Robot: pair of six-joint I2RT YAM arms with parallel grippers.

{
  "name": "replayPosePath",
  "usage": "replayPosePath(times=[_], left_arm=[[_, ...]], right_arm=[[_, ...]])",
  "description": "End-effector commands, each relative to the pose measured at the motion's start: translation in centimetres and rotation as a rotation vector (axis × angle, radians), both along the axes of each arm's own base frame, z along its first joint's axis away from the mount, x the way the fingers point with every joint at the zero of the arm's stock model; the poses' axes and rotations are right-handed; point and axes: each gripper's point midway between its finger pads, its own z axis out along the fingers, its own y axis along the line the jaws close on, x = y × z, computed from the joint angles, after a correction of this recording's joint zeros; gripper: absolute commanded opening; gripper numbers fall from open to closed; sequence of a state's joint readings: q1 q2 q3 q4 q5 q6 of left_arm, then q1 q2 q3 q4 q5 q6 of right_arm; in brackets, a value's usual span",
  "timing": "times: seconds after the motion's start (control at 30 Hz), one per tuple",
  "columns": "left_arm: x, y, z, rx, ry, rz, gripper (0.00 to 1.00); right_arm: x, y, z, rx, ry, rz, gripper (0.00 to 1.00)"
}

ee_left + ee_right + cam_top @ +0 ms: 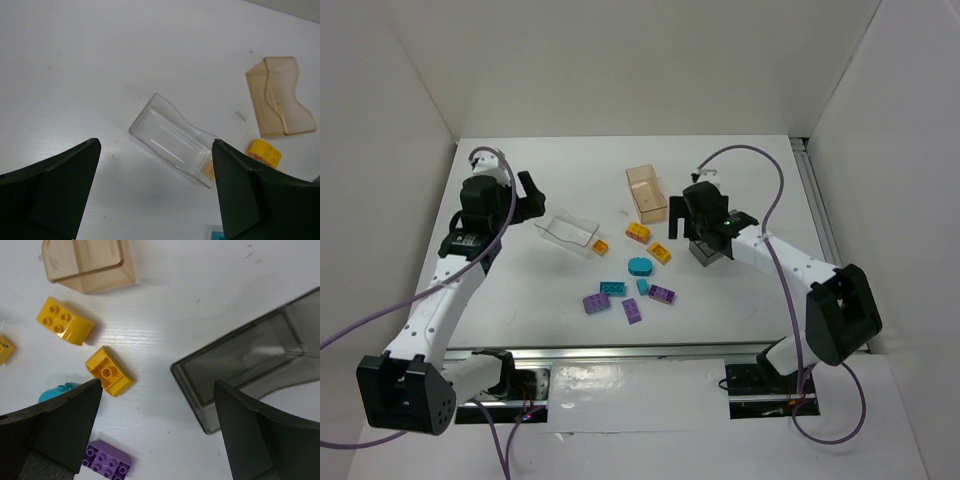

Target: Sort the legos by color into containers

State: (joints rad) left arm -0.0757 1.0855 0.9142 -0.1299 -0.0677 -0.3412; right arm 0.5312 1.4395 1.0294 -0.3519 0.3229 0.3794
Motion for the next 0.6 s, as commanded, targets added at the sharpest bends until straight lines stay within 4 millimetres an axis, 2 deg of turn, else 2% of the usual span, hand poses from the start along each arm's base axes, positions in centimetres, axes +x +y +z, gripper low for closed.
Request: replayPosePath(times=[0.0,0.03,0.07,0.13,0.2,0.23,0.27,0.33,0.5,0.57], left_arm=[[-1.1,3.8,-2.7,-0.069,0.168,0.313,1.00],[-0.9,3.5,-4.3,-0.109,0.246,0.323,1.00],[-0.3,2.7,-3.7,-0.125,0.267,0.264,1.00],[0.2,0.3,-4.4,-0.167,0.321,0.114,1.00],[0.1,-0.5,-5.3,-0.188,0.351,0.077,1.00],[0.3,-1.3,-4.8,-0.212,0.323,0.035,1.00],[0.0,-1.6,-5.2,-0.212,0.322,0.008,1.00],[-0.5,-2.8,-4.2,-0.246,0.291,-0.058,1.00],[-1.4,-4.1,-2.0,-0.235,0.214,-0.175,1.00],[-1.9,-4.3,-1.6,-0.241,0.200,-0.191,1.00]], right_arm=[[0.3,4.3,-2.0,0.018,-0.005,0.180,1.00],[0.3,5.0,-2.3,0.020,-0.007,0.192,1.00],[0.1,5.7,-2.8,0.009,-0.002,0.228,0.99],[-0.3,7.0,-4.2,-0.020,0.020,0.274,0.99],[0.7,7.7,-4.9,-0.031,0.026,0.280,0.99],[0.8,7.8,-5.3,-0.035,0.034,0.280,0.97],[0.9,8.1,-5.7,-0.037,0.039,0.303,0.97],[1.2,8.6,-6.5,-0.034,0.049,0.311,0.94],[1.4,9.7,-7.9,-0.021,0.087,0.342,0.91],[1.0,9.6,-9.2,-0.038,0.123,0.354,0.87]])
